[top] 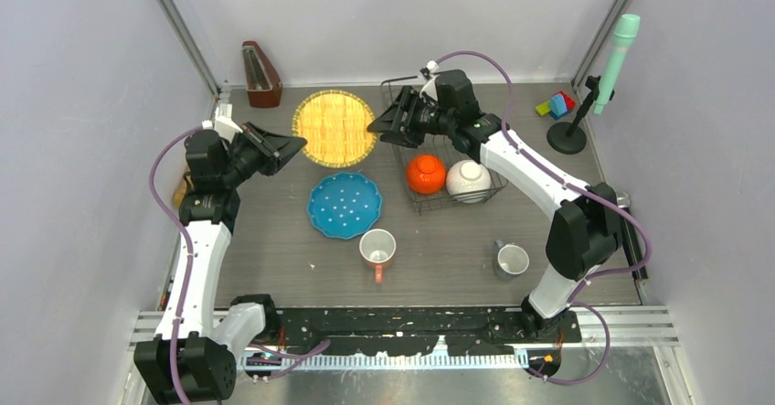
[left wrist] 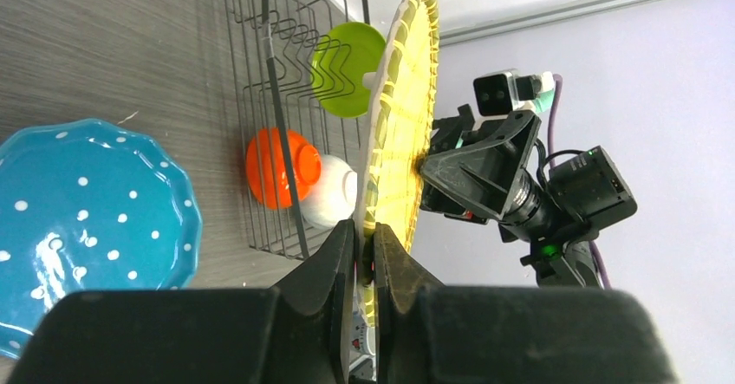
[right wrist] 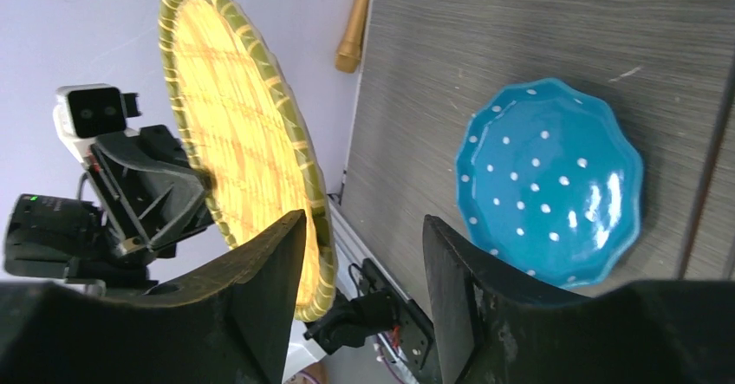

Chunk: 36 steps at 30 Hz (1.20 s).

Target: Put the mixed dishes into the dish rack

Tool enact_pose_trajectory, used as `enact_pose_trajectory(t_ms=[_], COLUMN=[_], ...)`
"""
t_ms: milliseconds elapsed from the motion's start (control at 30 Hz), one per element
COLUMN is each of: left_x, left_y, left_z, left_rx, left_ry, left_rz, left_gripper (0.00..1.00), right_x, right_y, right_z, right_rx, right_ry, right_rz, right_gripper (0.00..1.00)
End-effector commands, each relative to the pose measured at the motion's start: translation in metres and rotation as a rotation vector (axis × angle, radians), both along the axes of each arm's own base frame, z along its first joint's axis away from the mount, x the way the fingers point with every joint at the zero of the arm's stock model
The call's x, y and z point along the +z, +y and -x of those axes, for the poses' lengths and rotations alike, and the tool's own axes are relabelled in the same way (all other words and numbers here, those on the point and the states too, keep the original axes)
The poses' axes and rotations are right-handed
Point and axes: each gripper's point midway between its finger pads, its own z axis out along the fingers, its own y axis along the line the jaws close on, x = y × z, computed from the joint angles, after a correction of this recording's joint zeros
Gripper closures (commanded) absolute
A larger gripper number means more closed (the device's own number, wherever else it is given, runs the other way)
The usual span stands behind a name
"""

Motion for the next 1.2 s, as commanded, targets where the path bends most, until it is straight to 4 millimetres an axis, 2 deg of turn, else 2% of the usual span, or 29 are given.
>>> enact_pose_trajectory(t_ms=[0, 33, 233, 400, 433, 467, 500, 533, 567, 600, 667, 767, 900, 1033, 1133, 1167], left_x=[0.033, 0.033, 0.028, 0.019, 0.014, 0.011, 0.005, -0.001, -0.010, -0.016, -0.028, -0.046, -0.083, -0.109, -0.124, -0.127], left_y=[-0.005, -0.005, -0.007, -0.007, -0.007, -0.006, -0.005, -0.003, -0.001, 0.001, 0.003, 0.007, 0.029, 0.038, 0.037, 0.036], left_z=[0.004, 0.004, 0.002, 0.001, 0.001, 0.001, 0.001, 0.002, 0.003, 0.003, 0.005, 0.009, 0.018, 0.027, 0.030, 0.030], left_rx=[-0.043, -0.044, -0.055, -0.063, -0.064, -0.067, -0.064, -0.059, -0.057, -0.050, -0.050, -0.057, 0.024, 0.046, 0.052, 0.052], left_ry=[-0.124, -0.124, -0.109, -0.094, -0.075, -0.071, -0.048, -0.022, 0.014, 0.035, 0.070, 0.114, 0.251, 0.350, 0.381, 0.385], left_rz=[0.018, 0.018, 0.024, 0.015, 0.003, -0.016, -0.037, -0.058, -0.077, -0.097, -0.129, -0.182, -0.333, -0.406, -0.421, -0.428], left_gripper=[1.00, 1.00, 1.00, 1.00, 0.88, 0.79, 0.62, 0.51, 0.45, 0.39, 0.36, 0.33, 0.12, 0.09, 0.11, 0.11], right_x=[0.053, 0.054, 0.064, 0.068, 0.063, 0.068, 0.063, 0.068, 0.065, 0.070, 0.060, 0.062, 0.077, 0.086, 0.083, 0.088], right_y=[0.010, 0.012, 0.018, 0.018, 0.014, 0.011, 0.006, -0.001, -0.008, -0.018, -0.042, -0.084, -0.146, -0.194, -0.219, -0.228], right_z=[0.009, 0.010, 0.013, 0.014, 0.014, 0.009, 0.009, 0.002, 0.002, -0.008, -0.014, -0.030, -0.041, -0.047, -0.056, -0.059], right_rx=[0.040, 0.046, 0.068, 0.077, 0.072, 0.043, 0.029, -0.007, -0.019, -0.077, -0.149, -0.287, -0.478, -0.577, -0.624, -0.665], right_ry=[-0.093, -0.098, -0.110, -0.147, -0.151, -0.173, -0.164, -0.211, -0.222, -0.251, -0.251, -0.339, -0.449, -0.525, -0.543, -0.544], right_rz=[-0.151, -0.160, -0.206, -0.178, -0.140, -0.121, -0.084, -0.050, -0.001, 0.035, 0.174, 0.378, 0.645, 0.901, 1.092, 1.139], right_gripper=[0.43, 0.44, 0.66, 0.98, 0.99, 0.99, 1.00, 1.00, 1.00, 1.00, 1.00, 1.00, 1.00, 1.00, 1.00, 1.00])
